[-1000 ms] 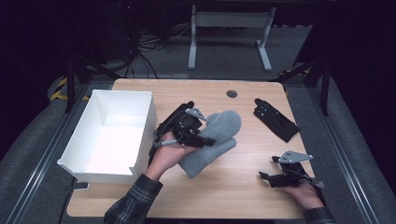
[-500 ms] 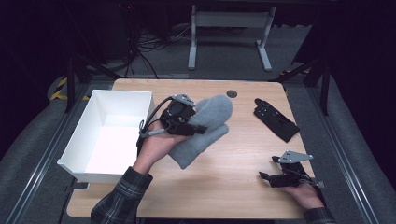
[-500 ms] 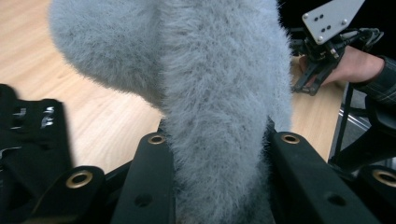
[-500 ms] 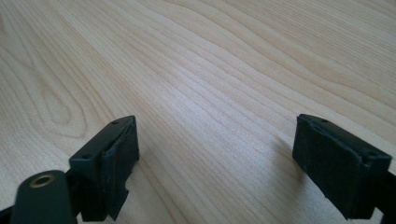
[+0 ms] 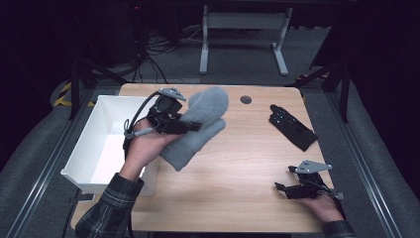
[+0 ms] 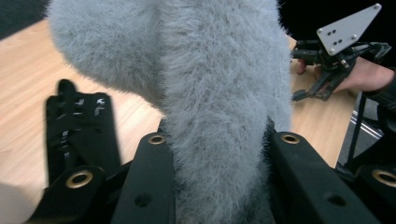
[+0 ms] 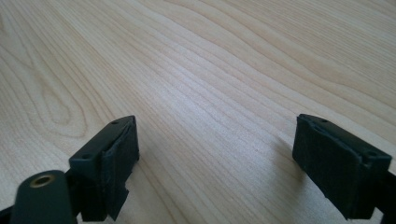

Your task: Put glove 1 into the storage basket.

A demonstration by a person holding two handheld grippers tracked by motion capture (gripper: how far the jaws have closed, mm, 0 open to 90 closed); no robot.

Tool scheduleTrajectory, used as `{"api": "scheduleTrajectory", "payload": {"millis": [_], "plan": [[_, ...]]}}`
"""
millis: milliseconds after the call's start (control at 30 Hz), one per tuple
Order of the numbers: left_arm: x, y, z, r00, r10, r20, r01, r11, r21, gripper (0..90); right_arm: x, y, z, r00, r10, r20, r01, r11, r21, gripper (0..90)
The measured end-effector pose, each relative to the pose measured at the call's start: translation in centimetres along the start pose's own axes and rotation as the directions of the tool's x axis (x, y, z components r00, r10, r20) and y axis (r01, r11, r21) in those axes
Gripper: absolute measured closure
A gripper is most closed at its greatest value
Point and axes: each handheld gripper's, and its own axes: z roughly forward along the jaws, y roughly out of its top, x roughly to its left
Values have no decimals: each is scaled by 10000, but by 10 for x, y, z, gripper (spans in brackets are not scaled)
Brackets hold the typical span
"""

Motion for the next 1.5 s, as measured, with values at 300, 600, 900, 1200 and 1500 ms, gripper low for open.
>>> {"api": "scheduleTrajectory", "payload": {"millis": [300,600,900,1200,1500], "plan": [[12,-8,-33,9977,-252,-629,243,9996,-147,717,0,0,0,10000,-4,5,4,10000,1,148],[30,-28,-57,9898,-767,-1203,732,9968,-336,717,0,0,0,10000,6,21,-6,10000,5,148],[48,-48,-82,9767,-1415,-1616,1323,9890,-665,718,0,0,0,10000,11,22,-11,10000,3,148],[67,-71,-96,9544,-2010,-2207,1908,9793,-668,720,0,0,0,10000,15,25,-15,10000,4,148],[87,-100,-96,9292,-2755,-2465,2668,9613,-687,720,0,0,0,10000,14,27,-14,10000,5,148]]}}
